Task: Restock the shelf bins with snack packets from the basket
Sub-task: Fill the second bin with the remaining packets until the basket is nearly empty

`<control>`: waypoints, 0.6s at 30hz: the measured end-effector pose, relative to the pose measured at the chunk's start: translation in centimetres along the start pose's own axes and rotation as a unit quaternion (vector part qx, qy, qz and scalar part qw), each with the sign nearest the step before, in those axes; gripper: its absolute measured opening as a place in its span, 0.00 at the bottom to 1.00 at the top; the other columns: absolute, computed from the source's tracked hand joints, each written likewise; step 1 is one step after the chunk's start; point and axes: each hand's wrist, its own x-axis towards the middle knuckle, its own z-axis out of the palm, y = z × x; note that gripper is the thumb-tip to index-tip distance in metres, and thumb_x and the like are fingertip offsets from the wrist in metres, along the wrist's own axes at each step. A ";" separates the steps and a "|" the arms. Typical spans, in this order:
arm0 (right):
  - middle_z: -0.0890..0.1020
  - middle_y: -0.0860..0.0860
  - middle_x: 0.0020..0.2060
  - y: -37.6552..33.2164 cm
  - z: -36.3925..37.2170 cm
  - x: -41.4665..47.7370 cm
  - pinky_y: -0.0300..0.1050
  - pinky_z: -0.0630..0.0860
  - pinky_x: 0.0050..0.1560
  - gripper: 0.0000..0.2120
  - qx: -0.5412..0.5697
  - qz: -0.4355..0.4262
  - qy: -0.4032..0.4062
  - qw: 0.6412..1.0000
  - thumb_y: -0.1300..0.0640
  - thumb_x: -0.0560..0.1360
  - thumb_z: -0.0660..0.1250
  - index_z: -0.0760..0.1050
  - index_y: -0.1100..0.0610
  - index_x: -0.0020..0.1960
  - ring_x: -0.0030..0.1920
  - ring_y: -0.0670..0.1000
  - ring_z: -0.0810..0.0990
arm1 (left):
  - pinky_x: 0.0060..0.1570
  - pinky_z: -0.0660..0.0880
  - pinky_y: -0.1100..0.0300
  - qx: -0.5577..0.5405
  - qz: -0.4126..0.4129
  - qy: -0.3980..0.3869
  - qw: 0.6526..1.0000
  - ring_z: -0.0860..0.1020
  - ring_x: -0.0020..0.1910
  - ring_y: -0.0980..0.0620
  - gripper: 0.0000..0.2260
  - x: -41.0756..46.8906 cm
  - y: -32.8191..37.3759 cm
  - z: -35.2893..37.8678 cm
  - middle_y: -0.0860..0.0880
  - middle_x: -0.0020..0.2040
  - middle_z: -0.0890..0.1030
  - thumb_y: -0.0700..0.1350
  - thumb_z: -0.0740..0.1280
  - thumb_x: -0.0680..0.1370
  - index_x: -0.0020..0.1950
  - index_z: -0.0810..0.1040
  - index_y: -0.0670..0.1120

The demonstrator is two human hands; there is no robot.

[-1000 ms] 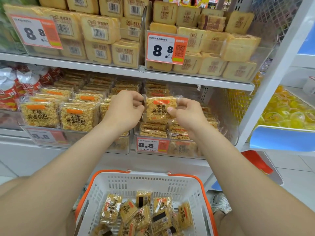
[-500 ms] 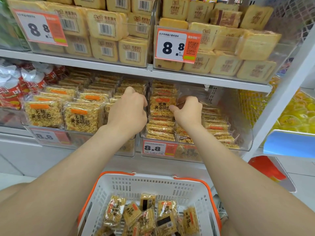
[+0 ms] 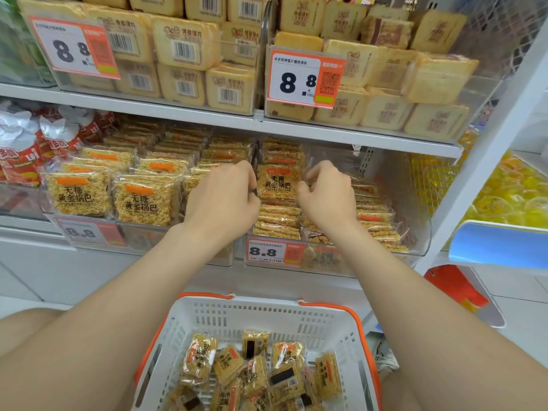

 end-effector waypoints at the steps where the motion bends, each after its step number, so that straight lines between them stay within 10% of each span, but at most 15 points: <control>1: 0.83 0.49 0.40 -0.3 -0.5 -0.7 0.53 0.83 0.44 0.04 0.011 -0.030 -0.014 0.999 0.53 0.78 0.65 0.76 0.51 0.50 0.42 0.54 0.83 | 0.32 0.70 0.57 0.002 0.003 -0.007 1.000 0.78 0.42 0.51 0.02 -0.4 0.2 -0.2 0.56 0.41 0.79 0.46 0.67 0.78 0.49 0.77 0.53; 5: 0.82 0.48 0.33 -1.1 -2.7 -4.3 0.51 0.82 0.41 0.09 -0.002 -0.128 -0.111 0.986 0.53 0.72 0.59 0.78 0.49 0.38 0.37 0.53 0.82 | 0.35 0.74 0.58 -0.020 0.063 -0.158 0.985 0.78 0.37 0.56 0.06 -2.5 1.2 -0.9 0.56 0.32 0.79 0.52 0.69 0.74 0.39 0.79 0.53; 10: 0.77 0.53 0.32 0.1 -2.7 -9.1 0.48 0.73 0.30 0.07 -0.133 -0.205 -0.295 0.924 0.58 0.71 0.61 0.75 0.54 0.36 0.34 0.57 0.76 | 0.41 0.76 0.60 0.067 0.108 -0.474 0.871 0.79 0.41 0.56 0.08 -6.3 1.4 1.6 0.56 0.40 0.81 0.53 0.71 0.79 0.49 0.84 0.50; 13: 0.74 0.54 0.35 2.3 -0.8 -12.2 0.46 0.69 0.31 0.08 -0.213 -0.217 -0.411 0.860 0.62 0.75 0.62 0.74 0.56 0.38 0.36 0.57 0.75 | 0.48 0.77 0.51 0.128 0.111 -0.550 0.818 0.81 0.50 0.46 0.12 -8.7 1.0 5.1 0.51 0.53 0.83 0.55 0.68 0.81 0.57 0.82 0.48; 18: 0.74 0.53 0.34 6.9 3.2 -16.4 0.56 0.82 0.43 0.14 -0.288 -0.221 -0.532 0.764 0.66 0.77 0.61 0.67 0.54 0.35 0.34 0.56 0.74 | 0.38 0.70 0.55 0.185 0.144 -0.590 0.773 0.72 0.39 0.47 0.10 -12.3 0.9 10.3 0.47 0.47 0.80 0.49 0.64 0.82 0.58 0.80 0.46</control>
